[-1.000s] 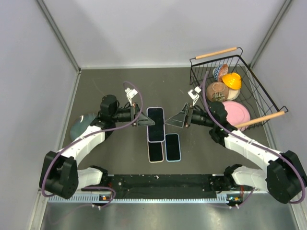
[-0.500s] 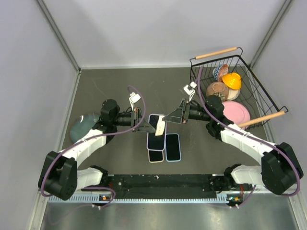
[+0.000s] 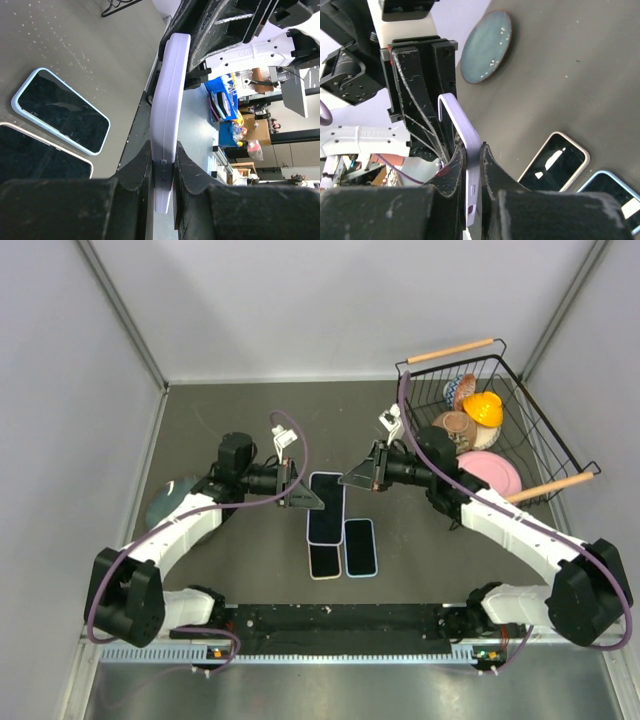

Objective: Put the phone into the phone case

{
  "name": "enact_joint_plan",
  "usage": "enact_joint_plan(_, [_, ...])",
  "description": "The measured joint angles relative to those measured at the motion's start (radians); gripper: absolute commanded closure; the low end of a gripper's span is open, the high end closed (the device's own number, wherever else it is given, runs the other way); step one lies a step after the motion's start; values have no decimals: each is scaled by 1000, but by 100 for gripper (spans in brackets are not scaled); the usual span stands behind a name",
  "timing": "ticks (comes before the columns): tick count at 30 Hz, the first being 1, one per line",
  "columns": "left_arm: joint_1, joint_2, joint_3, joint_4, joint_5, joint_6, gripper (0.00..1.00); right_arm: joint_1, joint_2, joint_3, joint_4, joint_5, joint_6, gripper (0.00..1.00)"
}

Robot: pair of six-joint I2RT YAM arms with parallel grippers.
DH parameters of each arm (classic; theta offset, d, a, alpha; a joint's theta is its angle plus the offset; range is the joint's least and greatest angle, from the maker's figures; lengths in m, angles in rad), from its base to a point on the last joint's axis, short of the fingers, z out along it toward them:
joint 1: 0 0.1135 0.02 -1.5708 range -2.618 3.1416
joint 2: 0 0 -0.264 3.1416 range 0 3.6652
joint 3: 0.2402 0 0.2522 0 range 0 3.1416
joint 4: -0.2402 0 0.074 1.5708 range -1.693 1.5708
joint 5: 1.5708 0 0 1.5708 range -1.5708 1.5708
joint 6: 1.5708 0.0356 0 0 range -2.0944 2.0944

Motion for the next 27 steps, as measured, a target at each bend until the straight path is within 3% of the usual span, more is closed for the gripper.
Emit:
enact_joint_plan(2, [0,9,5,-26,-2,18,100,10,0,3,-29,32,-14,82])
enact_joint_plan(3, [0,11,5,-34,-3,20,100,14,0,2,-38,40,-15,69])
enact_joint_plan(6, [-4,11,5,-39,-3,14,100,26,-2,-11,-24,54,-18,48])
enact_joint_plan(11, [-13,-15,-23,17,-22,-56,100,38,-18,-77,107,2,10,43])
enact_joint_plan(14, [-13,-51,-57,107,-23,-124,100,47,-19,-130,183,-32,41,49])
enact_joint_plan(16, [-13,-64,-69,151,-22,-156,100,50,-19,-164,226,-46,62,59])
enact_joint_plan(17, [-13,-68,-73,171,-21,-169,100,50,-19,-181,245,-53,72,73])
enact_joint_plan(20, [-13,-71,-84,196,-30,-189,100,51,-20,-203,312,-74,114,98])
enact_joint_plan(23, [-11,-76,-85,223,-13,-193,83,50,-21,-213,356,-89,150,100])
enact_joint_plan(26, [-8,-83,-84,225,-10,-187,78,50,-21,-214,376,-98,167,100])
enact_joint_plan(27, [-8,-84,-81,218,-11,-181,70,50,-22,-215,377,-99,169,100])
